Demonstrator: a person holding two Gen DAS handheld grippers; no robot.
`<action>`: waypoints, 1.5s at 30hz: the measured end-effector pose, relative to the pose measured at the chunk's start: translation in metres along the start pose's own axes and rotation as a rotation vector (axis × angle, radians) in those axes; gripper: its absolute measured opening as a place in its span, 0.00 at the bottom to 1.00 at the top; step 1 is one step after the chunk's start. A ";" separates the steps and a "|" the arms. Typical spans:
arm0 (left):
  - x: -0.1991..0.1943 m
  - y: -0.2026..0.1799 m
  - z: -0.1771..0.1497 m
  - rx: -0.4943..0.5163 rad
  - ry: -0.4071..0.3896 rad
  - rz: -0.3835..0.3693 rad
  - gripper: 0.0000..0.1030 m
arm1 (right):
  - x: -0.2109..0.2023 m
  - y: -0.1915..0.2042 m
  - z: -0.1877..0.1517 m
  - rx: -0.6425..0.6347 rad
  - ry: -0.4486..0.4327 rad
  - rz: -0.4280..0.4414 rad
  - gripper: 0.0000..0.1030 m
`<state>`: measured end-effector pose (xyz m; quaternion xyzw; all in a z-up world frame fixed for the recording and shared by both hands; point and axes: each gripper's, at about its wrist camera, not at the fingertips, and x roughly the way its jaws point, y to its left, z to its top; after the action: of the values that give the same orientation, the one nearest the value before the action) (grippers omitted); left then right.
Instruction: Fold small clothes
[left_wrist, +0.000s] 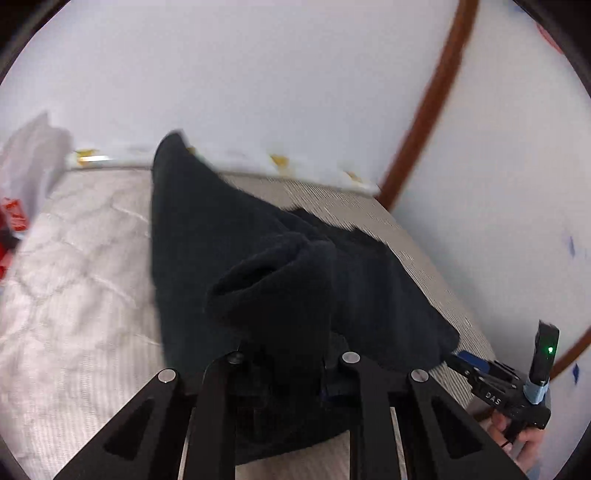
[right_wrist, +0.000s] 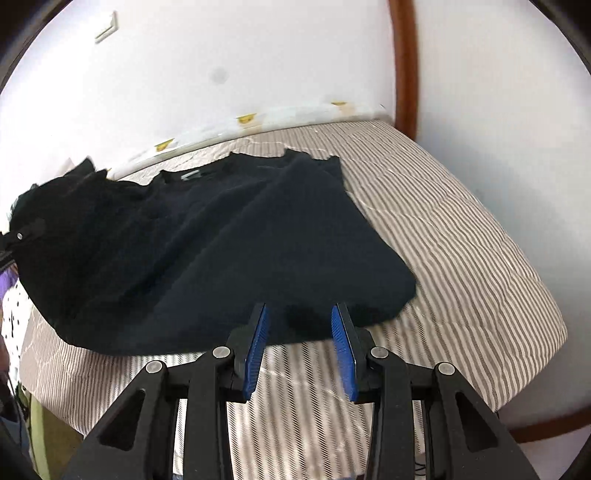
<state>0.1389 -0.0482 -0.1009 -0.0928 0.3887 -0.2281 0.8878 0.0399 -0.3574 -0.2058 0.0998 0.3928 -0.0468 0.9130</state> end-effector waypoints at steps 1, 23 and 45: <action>0.009 -0.004 -0.003 0.008 0.025 -0.006 0.16 | 0.000 -0.003 -0.002 0.006 0.005 -0.002 0.34; -0.034 0.036 -0.051 0.109 0.093 0.024 0.64 | -0.013 0.093 0.030 -0.107 -0.010 0.297 0.59; 0.005 0.051 -0.073 -0.006 0.127 -0.039 0.68 | 0.074 0.177 0.061 -0.021 0.001 0.387 0.17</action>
<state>0.1054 -0.0052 -0.1713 -0.0883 0.4431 -0.2496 0.8565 0.1632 -0.1985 -0.1925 0.1638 0.3673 0.1338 0.9057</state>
